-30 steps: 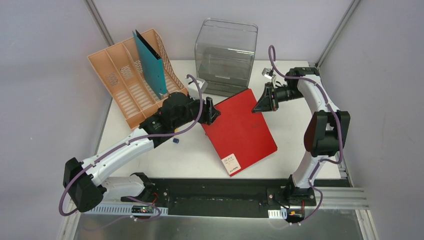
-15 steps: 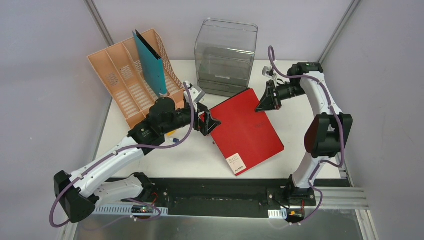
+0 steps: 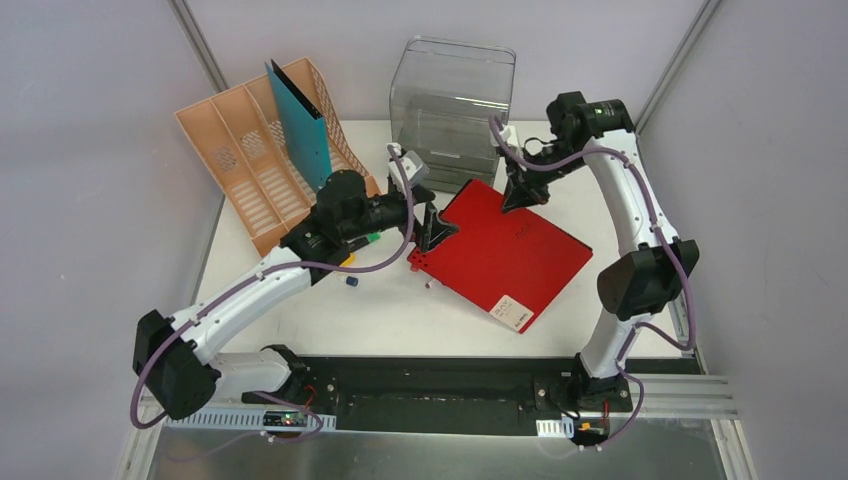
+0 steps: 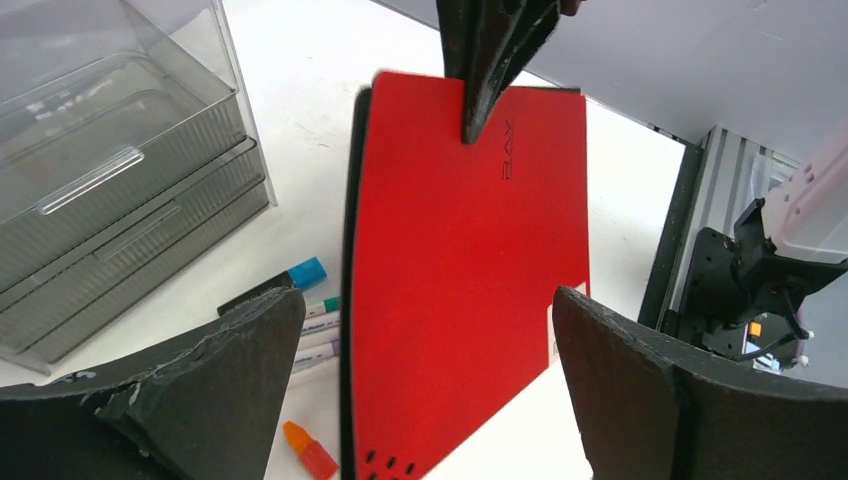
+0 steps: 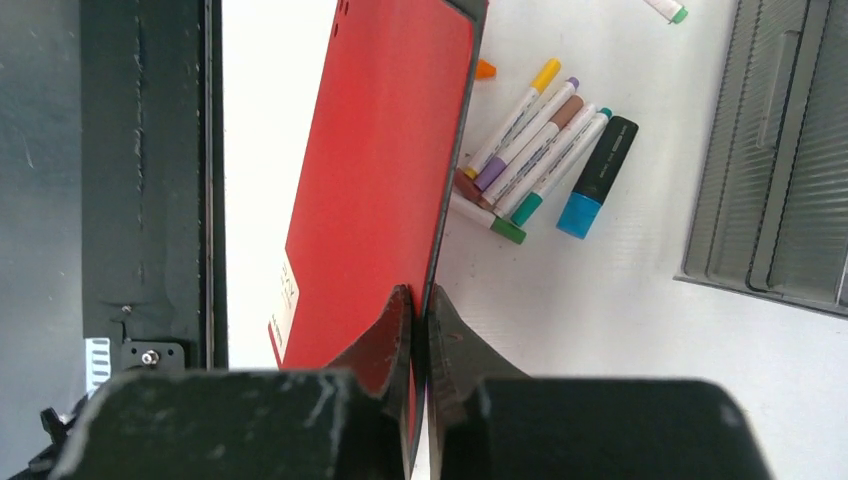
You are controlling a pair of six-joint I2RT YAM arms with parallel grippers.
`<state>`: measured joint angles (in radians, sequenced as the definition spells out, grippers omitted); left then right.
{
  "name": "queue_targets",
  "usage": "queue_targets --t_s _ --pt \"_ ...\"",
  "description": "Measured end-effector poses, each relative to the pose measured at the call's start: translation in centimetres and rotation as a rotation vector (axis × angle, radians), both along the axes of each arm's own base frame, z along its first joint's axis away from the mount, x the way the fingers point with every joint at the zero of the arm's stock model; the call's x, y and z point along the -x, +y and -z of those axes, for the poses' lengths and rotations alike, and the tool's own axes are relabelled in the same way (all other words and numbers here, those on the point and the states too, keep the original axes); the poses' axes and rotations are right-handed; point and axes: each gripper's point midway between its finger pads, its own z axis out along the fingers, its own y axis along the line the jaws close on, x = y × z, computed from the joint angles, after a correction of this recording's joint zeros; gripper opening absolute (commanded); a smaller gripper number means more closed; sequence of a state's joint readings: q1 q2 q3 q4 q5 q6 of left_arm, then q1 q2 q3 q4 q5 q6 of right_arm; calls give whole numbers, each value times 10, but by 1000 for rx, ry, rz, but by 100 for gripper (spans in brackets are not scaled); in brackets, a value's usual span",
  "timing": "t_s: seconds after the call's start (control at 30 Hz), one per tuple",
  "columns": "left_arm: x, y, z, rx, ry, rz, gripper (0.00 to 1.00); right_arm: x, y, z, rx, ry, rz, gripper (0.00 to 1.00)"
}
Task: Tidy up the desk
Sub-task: Pick up the folder from the center of the board.
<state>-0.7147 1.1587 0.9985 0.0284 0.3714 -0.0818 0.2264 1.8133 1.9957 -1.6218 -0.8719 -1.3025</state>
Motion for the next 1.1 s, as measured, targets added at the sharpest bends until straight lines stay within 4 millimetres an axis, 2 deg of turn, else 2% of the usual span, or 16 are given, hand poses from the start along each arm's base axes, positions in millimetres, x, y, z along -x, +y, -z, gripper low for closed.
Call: queue_targets --t_s 0.27,0.4,0.53,0.6,0.77,0.87,1.0,1.07,1.1 --pt "-30 -15 22 30 28 94 88 3 5 6 161 -99 -77 0" --pt "-33 -28 35 50 56 184 84 -7 8 9 204 -183 -114 0" --pt "-32 -39 48 62 75 255 79 -6 9 10 223 -186 -121 0" --pt "-32 -43 52 70 68 278 72 -5 9 11 227 -186 -123 0" --pt "-32 -49 57 88 43 321 43 -5 10 11 235 -189 -128 0" --pt "-32 -55 70 83 65 361 32 -3 10 15 241 -177 -134 0" --pt "-33 -59 93 65 117 383 2 0 10 21 247 -160 -139 0" --pt "-35 -60 94 65 104 389 0 0 10 21 246 -160 -136 0" --pt "-33 -61 94 66 96 403 0 -1 10 22 245 -161 -133 4"
